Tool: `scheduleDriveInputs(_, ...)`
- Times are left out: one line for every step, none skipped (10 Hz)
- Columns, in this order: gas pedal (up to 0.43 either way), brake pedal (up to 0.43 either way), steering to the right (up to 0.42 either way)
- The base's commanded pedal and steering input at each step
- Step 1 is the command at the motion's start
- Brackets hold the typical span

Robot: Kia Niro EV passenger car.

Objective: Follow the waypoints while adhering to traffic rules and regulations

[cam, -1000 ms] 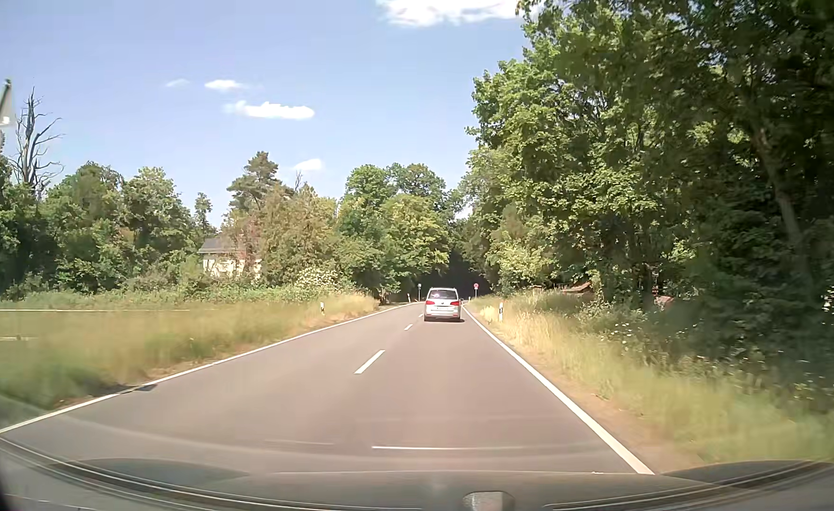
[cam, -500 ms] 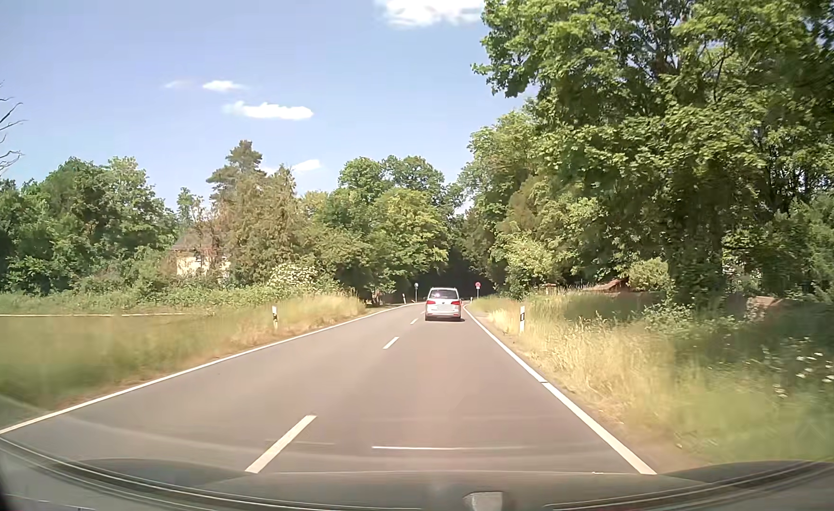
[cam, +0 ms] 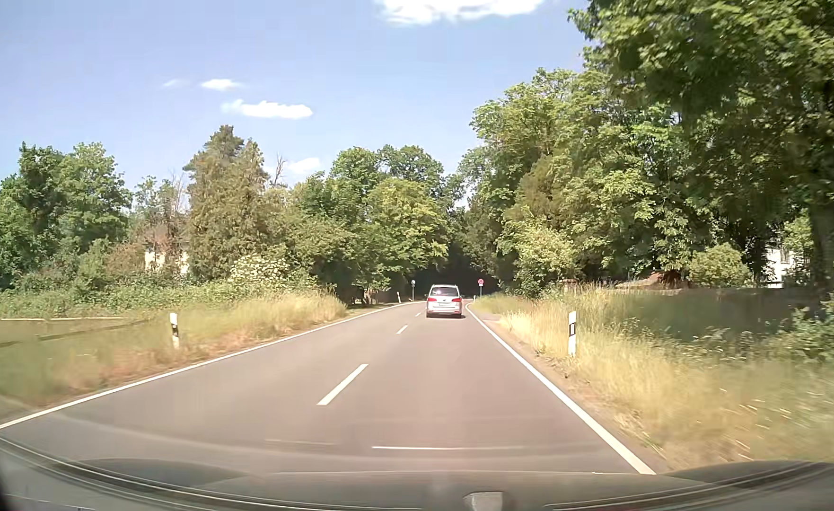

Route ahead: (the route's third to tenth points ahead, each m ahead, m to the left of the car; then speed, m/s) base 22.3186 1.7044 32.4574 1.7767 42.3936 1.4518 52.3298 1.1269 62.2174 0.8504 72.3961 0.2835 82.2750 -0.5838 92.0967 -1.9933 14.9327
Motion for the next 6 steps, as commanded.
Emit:
scheduleDriveInputs(0.13, 0.03, 0.0)
scheduleDriveInputs(0.13, 0.03, -0.001)
scheduleDriveInputs(0.13, 0.03, -0.001)
scheduleDriveInputs(0.13, 0.03, -0.001)
scheduleDriveInputs(0.13, 0.03, -0.001)
scheduleDriveInputs(0.13, 0.03, -0.001)
